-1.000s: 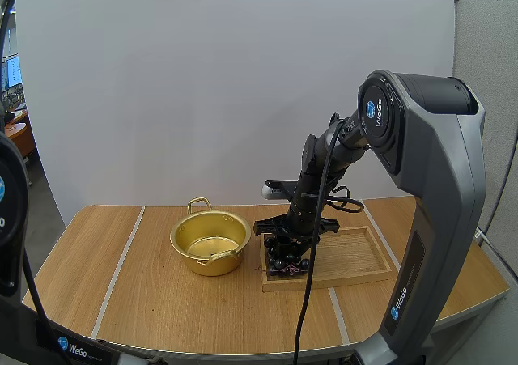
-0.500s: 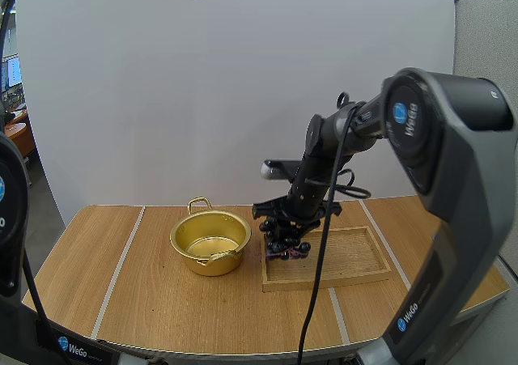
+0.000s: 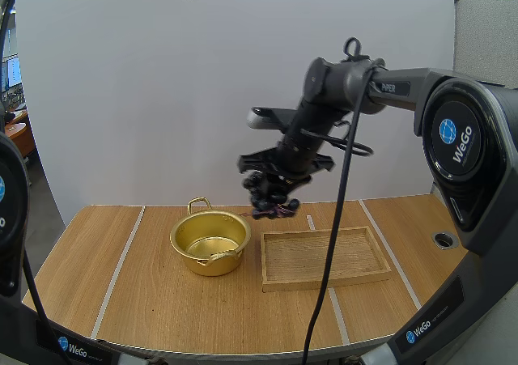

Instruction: Open the pot, put the grape inside, and close it

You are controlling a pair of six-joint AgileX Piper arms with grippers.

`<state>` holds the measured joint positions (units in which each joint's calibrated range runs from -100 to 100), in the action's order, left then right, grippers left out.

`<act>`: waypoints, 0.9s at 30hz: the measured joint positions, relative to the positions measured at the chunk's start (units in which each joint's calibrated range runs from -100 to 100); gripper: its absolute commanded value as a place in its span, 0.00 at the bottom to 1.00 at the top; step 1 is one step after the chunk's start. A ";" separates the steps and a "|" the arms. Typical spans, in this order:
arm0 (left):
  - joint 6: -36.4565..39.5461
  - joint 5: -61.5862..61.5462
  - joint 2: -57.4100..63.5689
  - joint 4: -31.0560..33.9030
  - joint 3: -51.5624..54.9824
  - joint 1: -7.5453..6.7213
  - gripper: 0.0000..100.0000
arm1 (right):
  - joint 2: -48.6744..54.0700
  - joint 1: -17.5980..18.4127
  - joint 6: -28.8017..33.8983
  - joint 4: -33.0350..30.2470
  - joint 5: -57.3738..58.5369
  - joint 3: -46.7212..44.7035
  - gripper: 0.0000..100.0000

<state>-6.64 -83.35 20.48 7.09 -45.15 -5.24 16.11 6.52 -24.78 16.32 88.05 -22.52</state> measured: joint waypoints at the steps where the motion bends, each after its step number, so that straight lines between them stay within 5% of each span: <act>1: 0.00 0.00 0.00 0.00 0.00 0.00 0.00 | 0.00 0.75 0.00 0.00 0.43 0.97 0.00; 12: 0.00 0.00 0.00 0.00 0.00 0.00 0.00 | -6.71 8.99 1.09 0.90 1.74 9.08 0.00; 27: 0.00 0.00 0.00 0.00 0.00 0.00 0.00 | -19.57 10.57 1.19 0.90 1.05 13.13 0.00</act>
<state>-6.64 -83.35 20.48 7.09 -45.15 -5.24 -3.46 17.08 -23.59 17.22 89.10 -9.39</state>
